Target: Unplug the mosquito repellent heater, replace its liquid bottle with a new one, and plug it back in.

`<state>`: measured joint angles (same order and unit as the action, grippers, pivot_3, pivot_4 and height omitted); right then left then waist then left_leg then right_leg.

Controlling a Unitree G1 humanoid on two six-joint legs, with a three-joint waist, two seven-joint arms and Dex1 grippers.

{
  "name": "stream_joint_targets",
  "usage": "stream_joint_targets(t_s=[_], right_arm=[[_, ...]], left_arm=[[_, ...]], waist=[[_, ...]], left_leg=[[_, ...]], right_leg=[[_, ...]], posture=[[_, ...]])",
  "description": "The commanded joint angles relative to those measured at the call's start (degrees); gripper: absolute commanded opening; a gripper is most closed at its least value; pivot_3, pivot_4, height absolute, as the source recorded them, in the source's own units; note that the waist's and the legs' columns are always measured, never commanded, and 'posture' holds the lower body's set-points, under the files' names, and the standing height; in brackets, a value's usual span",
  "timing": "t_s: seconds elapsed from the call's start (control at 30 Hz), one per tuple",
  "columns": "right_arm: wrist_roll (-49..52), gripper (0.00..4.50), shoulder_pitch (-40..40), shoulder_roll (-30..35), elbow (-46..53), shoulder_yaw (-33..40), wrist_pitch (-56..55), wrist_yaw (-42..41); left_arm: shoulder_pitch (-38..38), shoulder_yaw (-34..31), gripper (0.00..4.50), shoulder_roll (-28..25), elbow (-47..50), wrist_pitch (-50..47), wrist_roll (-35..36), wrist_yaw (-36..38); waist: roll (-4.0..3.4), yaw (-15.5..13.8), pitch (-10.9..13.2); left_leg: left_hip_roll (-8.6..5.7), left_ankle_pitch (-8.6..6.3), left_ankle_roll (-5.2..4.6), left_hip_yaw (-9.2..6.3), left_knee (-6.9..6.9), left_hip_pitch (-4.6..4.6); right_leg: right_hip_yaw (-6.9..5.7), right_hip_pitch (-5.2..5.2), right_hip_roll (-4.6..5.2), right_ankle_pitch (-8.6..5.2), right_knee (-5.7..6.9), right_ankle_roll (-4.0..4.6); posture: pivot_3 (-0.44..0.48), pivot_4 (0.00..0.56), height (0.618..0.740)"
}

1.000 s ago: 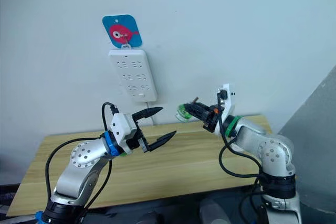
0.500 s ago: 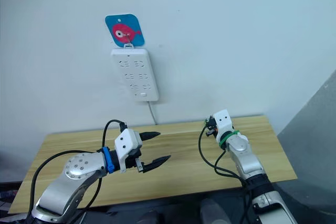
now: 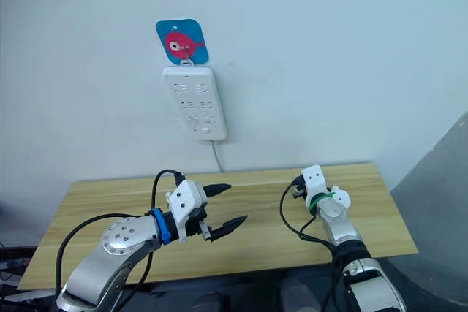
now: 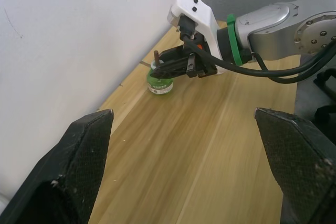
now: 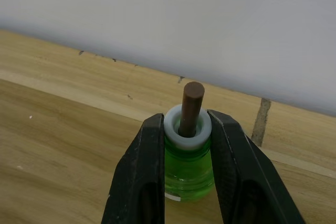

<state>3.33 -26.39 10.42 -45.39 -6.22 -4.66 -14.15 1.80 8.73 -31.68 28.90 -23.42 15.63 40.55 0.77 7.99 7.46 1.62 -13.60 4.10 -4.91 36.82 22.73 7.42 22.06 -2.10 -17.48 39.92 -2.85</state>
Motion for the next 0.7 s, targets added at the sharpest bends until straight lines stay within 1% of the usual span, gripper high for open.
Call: stream_joint_targets(t_s=[0.03, 0.07, 0.1, 0.2, 0.23, 0.37, 0.4, 0.47, 0.53, 0.6, 0.63, 0.7], right_arm=[[0.34, 0.80, -1.64, -0.63, -0.24, 2.03, -1.26, -0.76], [0.43, 0.80, -1.64, -0.72, -0.40, 2.45, -1.36, -0.77], [0.53, 1.55, -1.65, -0.79, -0.54, 2.79, -1.40, -0.94], [0.31, 2.51, -1.63, -0.96, -0.74, 3.38, -1.73, -1.25], [0.17, 2.93, -1.44, -1.00, -0.39, 3.49, -1.84, -1.28], [-0.15, 4.36, 0.13, -1.19, 2.94, 3.67, -1.90, -0.97], [0.25, 4.44, 1.50, -1.15, 5.88, 3.85, -1.68, -1.02], [0.81, 4.44, 4.12, -0.93, 11.53, 3.92, -0.92, -1.49], [1.36, 4.44, 8.16, -0.23, 20.71, 3.45, 0.58, -2.79], [2.37, 4.44, 13.77, 2.15, 34.33, 1.52, 3.82, -7.00], [2.51, 4.44, 15.69, 3.61, 39.58, 0.16, 6.39, -9.36], [2.47, 4.44, 17.54, 5.63, 45.72, -1.61, 10.50, -12.04]], left_arm=[[-0.21, -0.45, 4.50, 0.21, 1.09, 0.68, 0.43, -0.12], [-0.17, -0.52, 4.50, 0.38, 1.05, 0.75, 0.52, -0.19], [-0.10, -0.72, 4.50, 0.72, 0.96, 0.53, 0.55, -0.68], [0.02, -0.98, 4.50, 1.24, 0.46, 0.73, 0.09, -1.51], [0.14, -1.13, 4.50, 1.36, 0.34, 0.97, 0.15, -1.70], [1.07, -1.96, 4.50, 1.16, -0.07, 2.13, 0.18, -1.64], [1.65, -2.68, 4.50, 1.19, -0.14, 2.82, 0.21, -1.74], [2.63, -4.18, 4.50, 1.55, -0.14, 3.09, 0.54, -2.51], [3.98, -6.14, 4.50, 1.93, -0.24, 3.78, 1.17, -3.01], [6.96, -8.47, 4.50, 1.74, -0.61, 4.70, 0.62, -3.93], [8.39, -9.44, 4.50, 1.80, -1.03, 5.12, 0.43, -4.31], [10.07, -10.99, 4.50, 2.31, -1.50, 5.21, 1.82, -4.19]], waist=[[-0.01, -0.03, 0.01], [-0.01, -0.03, 0.01], [-0.02, -0.04, 0.01], [-0.02, -0.04, 0.02], [-0.02, -0.04, 0.02], [-0.05, 0.01, 0.04], [-0.06, -0.02, 0.05], [-0.08, -0.05, 0.06], [-0.11, -0.09, 0.10], [-0.22, -0.14, 0.27], [-0.28, -0.18, 0.33], [-0.26, -0.10, 0.74]], left_leg=[[0.00, 0.00, 0.00, 0.00, 0.00, 0.00], [0.00, 0.00, 0.00, -0.01, 0.00, 0.00], [0.00, 0.00, 0.00, 0.00, 0.00, 0.00], [-0.01, 0.00, 0.00, 0.00, 0.01, 0.00], [0.00, 0.00, 0.00, 0.00, 0.01, 0.00], [0.00, 0.00, 0.00, 0.00, 0.00, -0.01], [0.00, 0.00, 0.00, 0.00, -0.01, -0.01], [0.01, 0.00, 0.00, -0.01, -0.02, 0.00], [0.01, 0.00, 0.00, -0.02, -0.02, 0.02], [0.01, 0.00, 0.00, -0.03, -0.02, 0.03], [0.01, -0.01, 0.01, -0.02, -0.03, 0.05], [-0.01, -0.01, 0.01, 0.01, -0.06, 0.00]], right_leg=[[0.00, 0.00, 0.00, 0.00, 0.00, 0.00], [0.00, 0.00, 0.00, 0.00, 0.00, 0.00], [0.00, 0.00, 0.00, 0.00, 0.00, 0.00], [0.01, -0.01, 0.00, 0.00, 0.00, 0.00], [0.01, -0.01, 0.00, 0.00, 0.00, 0.00], [0.01, -0.01, 0.00, 0.00, 0.00, 0.00], [0.01, -0.01, 0.00, -0.01, 0.00, 0.00], [0.01, 0.00, 0.00, -0.01, -0.01, 0.01], [0.00, 0.01, 0.01, -0.02, -0.01, 0.01], [0.00, 0.01, 0.01, -0.03, -0.02, 0.01], [0.02, 0.02, 0.03, -0.04, -0.04, 0.01], [0.03, 0.01, 0.08, -0.06, -0.05, 0.03]], posture=[[-0.051, 0.116, 0.740], [-0.051, 0.116, 0.740], [-0.051, 0.116, 0.740], [-0.051, 0.116, 0.740], [-0.058, 0.119, 0.740], [-0.058, 0.121, 0.740], [-0.058, 0.118, 0.740], [-0.060, 0.117, 0.740], [-0.060, 0.121, 0.740], [-0.065, 0.129, 0.740], [-0.065, 0.129, 0.740], [-0.094, 0.149, 0.740]])
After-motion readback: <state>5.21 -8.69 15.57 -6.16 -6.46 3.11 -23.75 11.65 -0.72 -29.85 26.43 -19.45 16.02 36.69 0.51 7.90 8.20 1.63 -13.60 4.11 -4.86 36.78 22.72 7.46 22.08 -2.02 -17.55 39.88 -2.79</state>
